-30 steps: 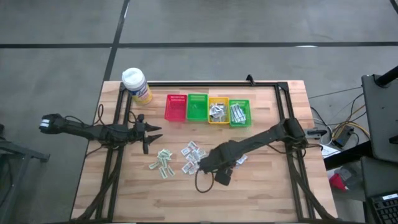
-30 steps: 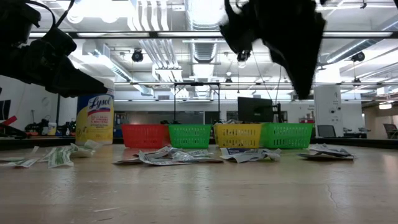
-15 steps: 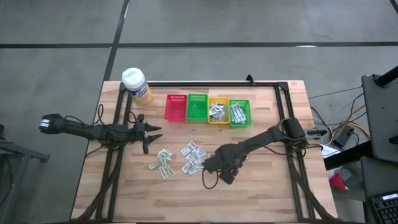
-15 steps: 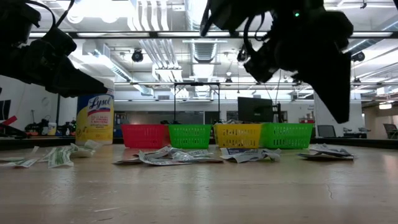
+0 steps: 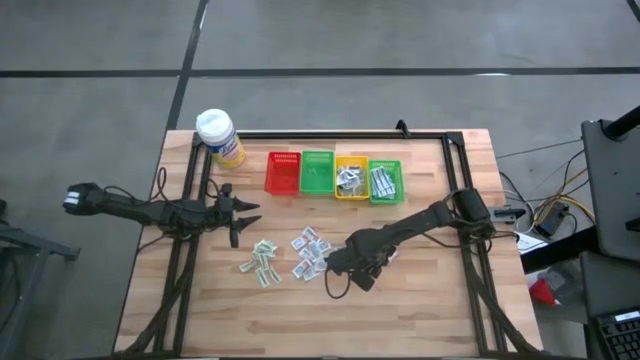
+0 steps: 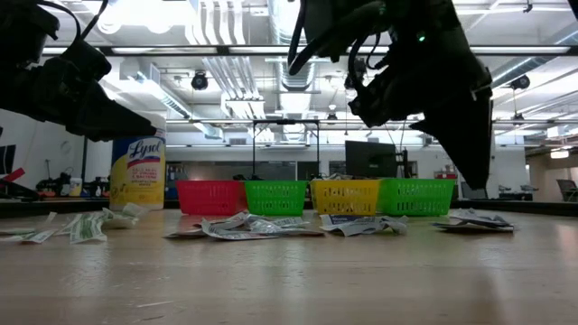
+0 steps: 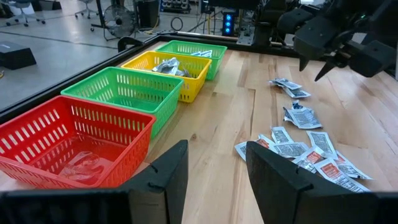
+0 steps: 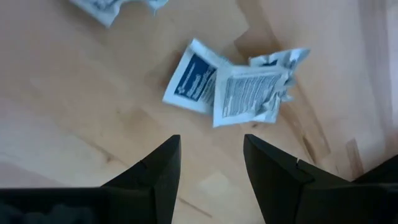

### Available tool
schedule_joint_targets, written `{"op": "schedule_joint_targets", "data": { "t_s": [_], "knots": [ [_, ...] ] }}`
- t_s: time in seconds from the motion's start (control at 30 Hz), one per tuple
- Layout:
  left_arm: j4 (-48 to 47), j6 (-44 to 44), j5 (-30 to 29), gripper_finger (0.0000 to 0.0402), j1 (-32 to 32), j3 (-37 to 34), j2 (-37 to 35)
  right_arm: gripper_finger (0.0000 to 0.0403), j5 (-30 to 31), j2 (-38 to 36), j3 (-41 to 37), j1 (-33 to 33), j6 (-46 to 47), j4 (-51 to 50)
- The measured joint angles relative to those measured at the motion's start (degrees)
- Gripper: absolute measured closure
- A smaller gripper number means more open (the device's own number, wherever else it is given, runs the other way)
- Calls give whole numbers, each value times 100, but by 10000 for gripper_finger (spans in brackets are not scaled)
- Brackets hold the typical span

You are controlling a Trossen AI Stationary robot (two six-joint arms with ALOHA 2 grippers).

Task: Pick & Place First Aid Supplies
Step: Put the blue alcohol pad into the yellow bin

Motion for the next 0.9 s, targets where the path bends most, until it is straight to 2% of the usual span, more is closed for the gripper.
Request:
{"op": "schedule_joint_targets", "data": {
  "t_s": [0.9],
  "knots": [
    [2,0,0,243,0,-2,-2,234,66,4,-622,-148,-199,667]
  ]
}}
